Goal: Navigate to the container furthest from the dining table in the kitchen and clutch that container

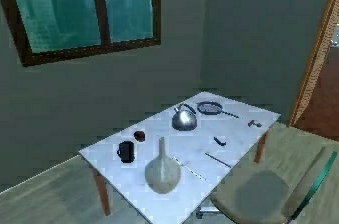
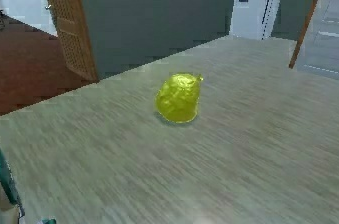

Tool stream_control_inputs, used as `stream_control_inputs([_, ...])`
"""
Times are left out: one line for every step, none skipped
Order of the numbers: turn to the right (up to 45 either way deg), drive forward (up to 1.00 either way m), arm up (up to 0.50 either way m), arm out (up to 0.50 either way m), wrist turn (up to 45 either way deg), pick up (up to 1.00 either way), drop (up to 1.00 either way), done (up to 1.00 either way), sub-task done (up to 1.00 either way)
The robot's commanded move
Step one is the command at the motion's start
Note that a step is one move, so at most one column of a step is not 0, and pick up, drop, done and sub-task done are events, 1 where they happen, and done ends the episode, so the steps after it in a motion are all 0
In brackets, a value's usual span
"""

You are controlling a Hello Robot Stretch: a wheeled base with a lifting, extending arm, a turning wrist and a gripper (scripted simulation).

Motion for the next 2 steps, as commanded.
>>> stream_control_inputs([45.0,0.0,0.0,0.0,0.0,0.0,0.0,0.0,0.0])
stream_control_inputs([45.0,0.0,0.0,0.0,0.0,0.0,0.0,0.0,0.0])
